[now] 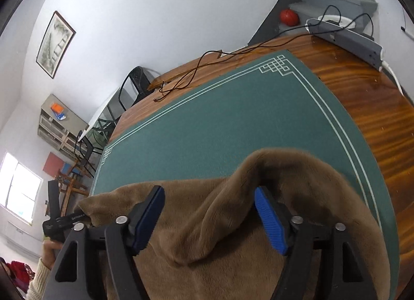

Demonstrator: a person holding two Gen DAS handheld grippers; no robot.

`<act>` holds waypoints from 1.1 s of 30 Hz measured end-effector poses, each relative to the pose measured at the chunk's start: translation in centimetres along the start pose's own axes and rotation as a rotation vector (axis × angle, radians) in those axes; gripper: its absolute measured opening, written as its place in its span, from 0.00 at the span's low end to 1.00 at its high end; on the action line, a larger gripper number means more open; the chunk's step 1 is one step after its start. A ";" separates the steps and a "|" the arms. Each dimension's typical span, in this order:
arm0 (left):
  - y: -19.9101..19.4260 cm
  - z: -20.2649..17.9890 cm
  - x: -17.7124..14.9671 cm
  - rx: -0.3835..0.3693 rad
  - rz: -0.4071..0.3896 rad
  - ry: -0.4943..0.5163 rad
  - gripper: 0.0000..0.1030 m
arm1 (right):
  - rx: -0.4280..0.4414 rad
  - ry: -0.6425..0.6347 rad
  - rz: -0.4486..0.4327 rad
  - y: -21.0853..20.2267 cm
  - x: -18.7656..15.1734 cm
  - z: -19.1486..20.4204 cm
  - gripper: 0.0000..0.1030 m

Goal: Fold clothes
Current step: 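Lower the brown fleece sweatshirt onto the green mat with both grippers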

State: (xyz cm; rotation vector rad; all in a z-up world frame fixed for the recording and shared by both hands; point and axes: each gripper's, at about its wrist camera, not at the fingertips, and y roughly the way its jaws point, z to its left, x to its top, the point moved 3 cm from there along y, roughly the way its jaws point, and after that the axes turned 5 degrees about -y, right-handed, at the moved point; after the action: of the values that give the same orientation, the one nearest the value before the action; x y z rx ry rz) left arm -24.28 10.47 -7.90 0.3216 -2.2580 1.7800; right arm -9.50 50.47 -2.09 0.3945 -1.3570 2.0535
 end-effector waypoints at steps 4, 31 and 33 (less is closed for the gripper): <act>-1.2 0.7 -0.9 0.007 -0.014 0.011 0.65 | -0.073 -0.175 0.067 0.0 -1.4 1.4 0.73; -0.5 -1.8 6.0 0.171 -0.077 0.086 0.72 | -0.236 -0.260 0.034 7.5 5.2 3.5 0.73; -0.1 -1.1 5.3 0.178 -0.057 0.099 0.72 | -0.220 -0.305 0.023 6.9 4.2 4.3 0.73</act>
State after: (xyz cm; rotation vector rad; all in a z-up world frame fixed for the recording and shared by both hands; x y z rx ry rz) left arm -29.19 11.39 -5.87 0.3201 -2.0090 1.9273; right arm -17.61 46.19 -2.80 0.6152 -1.7555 1.8908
